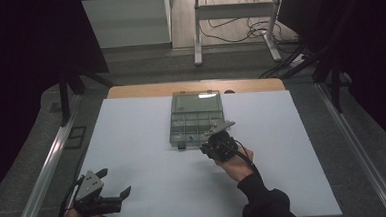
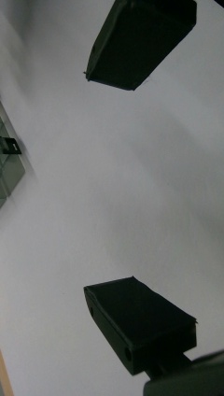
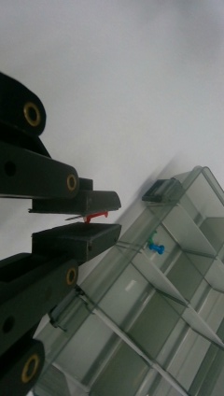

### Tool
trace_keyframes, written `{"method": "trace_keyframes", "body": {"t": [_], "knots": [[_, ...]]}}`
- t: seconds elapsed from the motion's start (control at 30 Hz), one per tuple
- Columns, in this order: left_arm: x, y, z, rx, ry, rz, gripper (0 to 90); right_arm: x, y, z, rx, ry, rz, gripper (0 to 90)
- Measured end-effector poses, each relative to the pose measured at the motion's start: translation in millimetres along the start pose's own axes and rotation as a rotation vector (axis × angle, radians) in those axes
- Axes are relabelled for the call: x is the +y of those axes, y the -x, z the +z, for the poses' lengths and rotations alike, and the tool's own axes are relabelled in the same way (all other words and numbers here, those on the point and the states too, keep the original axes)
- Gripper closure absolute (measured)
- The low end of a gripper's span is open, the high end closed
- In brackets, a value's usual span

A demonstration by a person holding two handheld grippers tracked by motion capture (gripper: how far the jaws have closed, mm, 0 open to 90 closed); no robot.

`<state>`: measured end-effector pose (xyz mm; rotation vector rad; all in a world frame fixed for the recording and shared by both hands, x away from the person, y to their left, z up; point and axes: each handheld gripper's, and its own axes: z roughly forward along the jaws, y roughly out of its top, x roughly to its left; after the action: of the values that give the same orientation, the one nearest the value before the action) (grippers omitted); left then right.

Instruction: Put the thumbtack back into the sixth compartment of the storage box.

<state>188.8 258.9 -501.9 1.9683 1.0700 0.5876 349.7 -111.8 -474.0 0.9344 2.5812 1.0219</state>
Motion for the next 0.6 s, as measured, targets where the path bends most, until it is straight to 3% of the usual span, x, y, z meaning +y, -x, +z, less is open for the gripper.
{"method": "trace_keyframes", "body": {"t": [0.6], "knots": [[-0.2, -0.1, -0.1, -0.004, 0.002, -0.005, 3.1, 16.9, 13.6, 15.3, -0.021, 0.018, 0.025, 82.8]]}}
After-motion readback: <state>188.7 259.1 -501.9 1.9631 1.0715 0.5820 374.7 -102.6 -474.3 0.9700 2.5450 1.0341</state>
